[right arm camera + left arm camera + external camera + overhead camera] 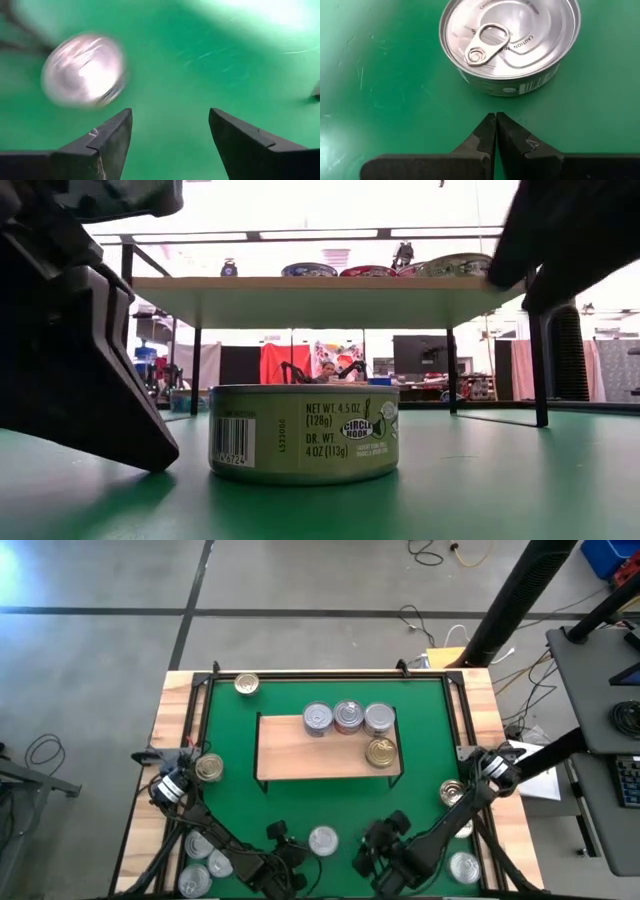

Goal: Stack canned seafood by type on shelf
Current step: Stack the green tuna can on top of the green tuna can on the shelf

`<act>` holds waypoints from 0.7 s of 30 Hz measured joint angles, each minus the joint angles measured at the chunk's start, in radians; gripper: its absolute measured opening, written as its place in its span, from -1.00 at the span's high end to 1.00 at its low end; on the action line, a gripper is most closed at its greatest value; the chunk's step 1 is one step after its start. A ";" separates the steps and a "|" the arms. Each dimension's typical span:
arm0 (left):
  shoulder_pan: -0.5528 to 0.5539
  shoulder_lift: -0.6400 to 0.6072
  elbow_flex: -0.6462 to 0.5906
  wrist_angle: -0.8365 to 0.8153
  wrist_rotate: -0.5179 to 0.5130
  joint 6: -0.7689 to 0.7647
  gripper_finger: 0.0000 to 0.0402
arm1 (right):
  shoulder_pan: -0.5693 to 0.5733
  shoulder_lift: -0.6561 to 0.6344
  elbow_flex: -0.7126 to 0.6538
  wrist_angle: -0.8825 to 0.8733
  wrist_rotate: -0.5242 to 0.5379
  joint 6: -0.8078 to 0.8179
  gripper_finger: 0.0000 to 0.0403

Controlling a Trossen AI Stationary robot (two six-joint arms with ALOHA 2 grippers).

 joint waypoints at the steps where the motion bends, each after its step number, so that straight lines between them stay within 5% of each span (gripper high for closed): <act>1: -0.001 0.000 -0.002 0.009 -0.016 -0.013 1.00 | -0.011 0.003 -0.014 -0.005 0.016 0.043 -0.28; 11: 0.016 0.007 -0.030 0.095 -0.054 -0.044 1.00 | -0.099 0.121 -0.070 0.161 0.054 0.121 -0.16; 21: 0.047 -0.043 -0.028 0.017 -0.051 -0.068 1.00 | -0.042 0.176 0.029 0.329 0.056 -0.107 -0.19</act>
